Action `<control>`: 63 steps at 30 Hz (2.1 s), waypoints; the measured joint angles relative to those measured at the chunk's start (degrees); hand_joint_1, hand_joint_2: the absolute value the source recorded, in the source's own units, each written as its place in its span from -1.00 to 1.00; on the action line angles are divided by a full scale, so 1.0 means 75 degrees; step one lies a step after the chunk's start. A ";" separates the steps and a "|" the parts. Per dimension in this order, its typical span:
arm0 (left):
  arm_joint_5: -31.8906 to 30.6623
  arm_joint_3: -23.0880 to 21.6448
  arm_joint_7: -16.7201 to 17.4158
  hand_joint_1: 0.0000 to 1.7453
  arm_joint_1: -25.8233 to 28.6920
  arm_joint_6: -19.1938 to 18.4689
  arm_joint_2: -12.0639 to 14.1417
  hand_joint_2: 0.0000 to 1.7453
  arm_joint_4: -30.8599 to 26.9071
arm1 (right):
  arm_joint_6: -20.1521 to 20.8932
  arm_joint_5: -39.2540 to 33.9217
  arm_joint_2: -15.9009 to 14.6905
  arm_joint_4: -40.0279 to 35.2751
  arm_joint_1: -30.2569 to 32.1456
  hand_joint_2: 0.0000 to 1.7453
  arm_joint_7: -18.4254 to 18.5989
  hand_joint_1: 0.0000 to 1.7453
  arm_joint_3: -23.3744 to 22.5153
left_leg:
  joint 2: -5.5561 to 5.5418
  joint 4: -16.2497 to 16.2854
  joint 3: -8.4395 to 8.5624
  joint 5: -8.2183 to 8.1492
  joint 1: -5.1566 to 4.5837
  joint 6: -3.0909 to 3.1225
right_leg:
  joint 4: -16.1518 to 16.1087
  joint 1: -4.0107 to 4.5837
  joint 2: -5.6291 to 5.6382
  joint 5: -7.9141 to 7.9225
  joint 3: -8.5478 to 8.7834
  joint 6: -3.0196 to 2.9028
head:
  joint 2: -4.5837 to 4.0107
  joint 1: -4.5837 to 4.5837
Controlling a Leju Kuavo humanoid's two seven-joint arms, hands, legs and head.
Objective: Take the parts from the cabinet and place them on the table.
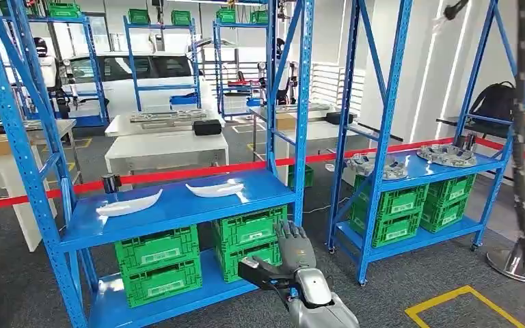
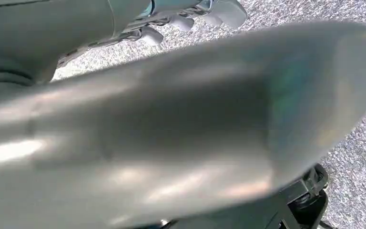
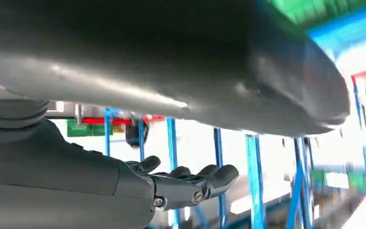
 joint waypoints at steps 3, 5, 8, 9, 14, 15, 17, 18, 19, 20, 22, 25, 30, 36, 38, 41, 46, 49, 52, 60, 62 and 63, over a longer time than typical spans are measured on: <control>-0.0003 0.0000 0.0009 -1.00 -0.0004 -0.0012 0.0000 -1.00 -0.0003 | 0.0513 0.0047 -0.0015 0.0000 0.0017 -1.00 0.0146 -1.00 0.0000 | 0.0000 0.0000 -0.0001 0.0000 0.0000 0.0000 | 0.0000 0.0000 0.0000 0.0000 0.0000 0.0000 | 0.0000 0.0000; -0.0006 0.0000 0.0009 -1.00 -0.0005 -0.0012 0.0000 -1.00 0.0000 | 0.0664 0.0160 -0.0017 0.0000 0.0015 -1.00 0.0216 -1.00 0.0000 | -0.0001 0.0000 -0.0002 0.0000 0.0000 0.0000 | 0.0000 0.0000 -0.0001 0.0000 -0.0001 0.0000 | 0.0000 0.0000; -0.0006 0.0009 -0.0006 -1.00 -0.0003 -0.0009 0.0000 -1.00 0.0000 | 0.0757 0.0311 -0.0017 0.0000 0.0012 -1.00 0.0259 -1.00 0.0029 | 0.0000 0.0000 -0.0002 0.0000 0.0000 0.0000 | 0.0000 0.0001 -0.0001 0.0000 0.0000 0.0000 | 0.0000 0.0000; -0.0006 0.0020 -0.0015 -1.00 0.0001 -0.0012 0.0000 -1.00 0.0000 | 0.0763 0.0341 -0.0017 0.0000 0.0012 -1.00 0.0268 -1.00 0.0035 | -0.0001 0.0000 -0.0002 0.0000 0.0000 0.0000 | 0.0000 0.0001 -0.0001 0.0000 -0.0001 0.0000 | 0.0000 0.0000; -0.0012 0.0079 -0.0035 -1.00 0.0007 -0.0012 0.0000 -1.00 0.0000 | 0.0760 0.0408 -0.0017 0.0000 0.0013 -1.00 0.0268 -1.00 0.0038 | -0.0002 0.0000 -0.0003 0.0000 0.0000 0.0000 | 0.0000 0.0001 -0.0002 0.0000 0.0000 0.0000 | 0.0000 0.0000; -0.0015 0.0090 -0.0035 -1.00 0.0008 -0.0012 0.0000 -1.00 0.0000 | 0.0760 0.0408 -0.0017 0.0000 0.0013 -1.00 0.0268 -1.00 0.0038 | -0.0002 -0.0001 -0.0003 0.0000 0.0000 0.0000 | 0.0000 0.0001 -0.0002 0.0000 0.0000 0.0000 | 0.0000 0.0000; -0.0015 0.0117 -0.0035 -1.00 0.0008 -0.0012 0.0000 -1.00 0.0000 | 0.0760 0.0414 -0.0017 0.0000 0.0012 -1.00 0.0271 -1.00 0.0038 | -0.0002 0.0000 -0.0003 0.0000 0.0000 0.0000 | 0.0000 0.0001 -0.0002 0.0000 0.0000 0.0000 | 0.0000 0.0000; -0.0015 0.0122 -0.0035 -1.00 0.0008 -0.0012 0.0000 -1.00 0.0000 | 0.0760 0.0443 -0.0017 0.0000 0.0012 -1.00 0.0271 -1.00 0.0038 | -0.0002 0.0000 -0.0003 0.0000 0.0000 0.0000 | 0.0000 0.0001 -0.0002 0.0000 0.0000 0.0000 | 0.0000 0.0000; -0.0017 0.0125 -0.0035 -1.00 0.0008 -0.0012 0.0000 -1.00 0.0000 | 0.0754 0.0466 -0.0017 0.0000 0.0012 -1.00 0.0271 -1.00 0.0038 | -0.0002 0.0000 -0.0003 0.0000 0.0000 0.0000 | 0.0000 0.0001 -0.0002 0.0000 0.0000 0.0000 | 0.0000 0.0000; -0.0017 0.0128 -0.0038 -1.00 0.0008 -0.0012 0.0000 -1.00 0.0000 | 0.0748 0.0481 -0.0017 0.0000 0.0012 -1.00 0.0271 -1.00 0.0038 | -0.0002 0.0000 -0.0003 0.0000 0.0000 0.0000 | 0.0000 0.0001 -0.0002 0.0000 0.0000 0.0000 | 0.0000 0.0000; -0.0017 0.0131 -0.0047 -1.00 0.0008 -0.0035 0.0000 -1.00 0.0000 | 0.0748 0.0513 -0.0017 0.0000 0.0013 -1.00 0.0271 -1.00 0.0041 | -0.0002 0.0000 -0.0003 0.0000 0.0000 0.0000 | 0.0000 0.0001 -0.0002 0.0000 0.0000 0.0000 | 0.0000 0.0000; -0.0017 0.0134 -0.0052 -1.00 0.0008 -0.0041 0.0000 -1.00 0.0000 | 0.0748 0.0527 -0.0017 0.0000 0.0012 -1.00 0.0271 -1.00 0.0041 | -0.0002 0.0000 -0.0003 0.0001 0.0000 0.0000 | 0.0000 0.0001 -0.0002 0.0000 0.0000 0.0000 | 0.0000 0.0000; -0.0017 0.0134 -0.0058 -1.00 0.0009 -0.0044 0.0000 -1.00 0.0000 | 0.0748 0.0533 -0.0017 0.0000 0.0013 -1.00 0.0271 -1.00 0.0041 | -0.0002 0.0000 -0.0004 0.0001 0.0000 0.0000 | 0.0000 0.0001 -0.0002 0.0000 0.0000 0.0000 | 0.0000 0.0000; -0.0017 0.0154 -0.0085 -1.00 0.0009 -0.0125 0.0000 -1.00 0.0000 | 0.0737 0.0551 -0.0017 0.0000 0.0014 -1.00 0.0268 -1.00 0.0041 | -0.0002 0.0000 -0.0004 0.0001 0.0000 0.0000 | 0.0000 0.0001 -0.0002 0.0000 0.0000 0.0000 | 0.0000 0.0000; -0.0015 0.0181 -0.0108 -1.00 0.0009 -0.0163 0.0000 -1.00 0.0000 | 0.0731 0.0591 -0.0017 0.0000 0.0014 -1.00 0.0268 -1.00 0.0041 | -0.0002 0.0000 -0.0004 0.0001 0.0000 0.0000 | 0.0000 0.0001 -0.0002 0.0000 0.0000 0.0000 | 0.0000 0.0000; -0.0017 0.0192 -0.0131 -1.00 0.0008 -0.0239 -0.0003 -1.00 0.0000 | 0.0710 0.0638 -0.0017 0.0000 0.0017 -1.00 0.0251 -1.00 0.0041 | -0.0002 0.0000 -0.0004 0.0001 0.0000 0.0001 | 0.0000 0.0001 -0.0002 0.0000 -0.0001 0.0000 | 0.0000 0.0000; -0.0009 0.0236 -0.0137 -1.00 0.0005 -0.0286 -0.0015 -1.00 0.0000 | 0.0716 0.0688 -0.0017 0.0000 0.0051 -1.00 0.0198 -1.00 0.0041 | -0.0002 0.0033 -0.0027 -0.0003 -0.0019 0.0007 | -0.0008 -0.0035 -0.0003 0.0020 -0.0012 0.0030 | 0.0000 -0.0003; 0.0029 0.0283 -0.0172 -1.00 0.0006 -0.0286 -0.0015 -1.00 0.0000 | 0.0751 0.0726 -0.0009 0.0000 0.0056 -1.00 0.0125 -1.00 0.0044 | -0.0007 0.0059 -0.0073 -0.0011 -0.0048 0.0055 | -0.0012 -0.0043 -0.0017 0.0040 -0.0036 0.0067 | 0.0000 -0.0003; 0.0076 0.0332 -0.0230 -1.00 0.0020 -0.0286 -0.0012 -1.00 0.0000 | 0.0760 0.0781 0.0029 0.0000 0.0055 -1.00 0.0134 -1.00 0.0055 | -0.0031 -0.0027 -0.0153 -0.0010 -0.0027 0.0183 | 0.0103 -0.0061 -0.0012 0.0186 -0.0033 0.0170 | 0.0000 0.0006; 0.0137 0.0449 -0.0297 -1.00 0.0083 -0.0385 -0.0017 -1.00 -0.0003 | 0.0754 0.0825 0.0067 0.0000 0.0081 -1.00 0.0262 -1.00 0.0061 | -0.0136 -0.0114 0.0106 -0.0050 0.0078 0.0219 | 0.2012 -0.0090 0.0101 -0.0215 -0.1549 0.0220 | 0.0000 0.0038; 0.0155 0.0490 -0.0271 -1.00 0.0085 -0.0347 -0.0015 -1.00 -0.0003 | 0.0760 0.0871 0.0067 0.0000 0.0062 -1.00 0.0274 -1.00 0.0061 | -0.0167 -0.0079 0.0226 -0.0164 0.0127 0.0139 | 0.0724 -0.0113 0.0102 0.0699 -0.1098 0.0249 | 0.0000 0.0050; 0.0152 0.0524 -0.0222 -1.00 0.0094 -0.0294 0.0003 -1.00 -0.0003 | 0.0760 0.0877 0.0067 0.0003 0.0087 -1.00 0.0282 -1.00 0.0061 | -0.0167 -0.0076 0.0181 -0.0233 0.0128 0.0077 | 0.0352 -0.0118 0.0124 0.0830 -0.0961 0.0262 | 0.0000 0.0041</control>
